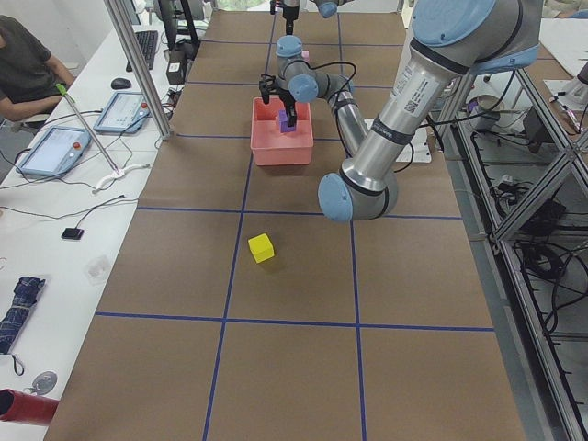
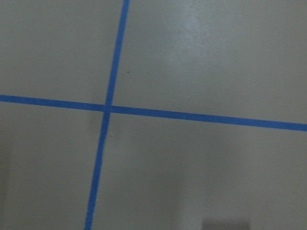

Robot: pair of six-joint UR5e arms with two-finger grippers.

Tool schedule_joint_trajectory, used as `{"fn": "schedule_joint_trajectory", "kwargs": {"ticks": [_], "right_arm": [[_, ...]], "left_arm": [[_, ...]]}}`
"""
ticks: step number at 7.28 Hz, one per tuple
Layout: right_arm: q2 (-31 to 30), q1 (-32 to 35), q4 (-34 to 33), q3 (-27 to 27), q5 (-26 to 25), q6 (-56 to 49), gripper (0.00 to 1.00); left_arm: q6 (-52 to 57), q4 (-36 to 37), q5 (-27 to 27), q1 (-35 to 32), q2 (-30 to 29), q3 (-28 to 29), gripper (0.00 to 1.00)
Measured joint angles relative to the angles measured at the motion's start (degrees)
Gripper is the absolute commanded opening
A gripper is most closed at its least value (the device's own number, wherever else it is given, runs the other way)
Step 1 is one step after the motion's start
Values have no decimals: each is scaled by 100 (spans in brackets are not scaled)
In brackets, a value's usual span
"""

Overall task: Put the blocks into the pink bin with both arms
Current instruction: 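Carry the purple cube into the bin with left gripper while right descends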

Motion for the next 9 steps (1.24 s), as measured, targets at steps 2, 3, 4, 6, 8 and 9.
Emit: {"fn": "schedule_joint_trajectory", "kwargs": {"ticks": [2,3,4,6,8,9], "right_arm": [[-139,23,-2,-326,121,49,99],[-152,10,-1,-503,261,161,99],[-148,-29,7,-621,420,365,99],[-148,-157,12,-698,530,559,99],[-152,-215,18,-703,543,577,99],[-151,-253,19,-708,541,572,99]], "left_arm": [[-13,-85,147,217,-394,715,88],[-9,-247,159,259,-499,1045,99],[-2,-521,161,275,-546,1360,99],[-9,-847,158,282,-595,1560,99],[-20,-876,169,279,-691,1496,99],[-22,-871,176,274,-717,1492,99]]}}
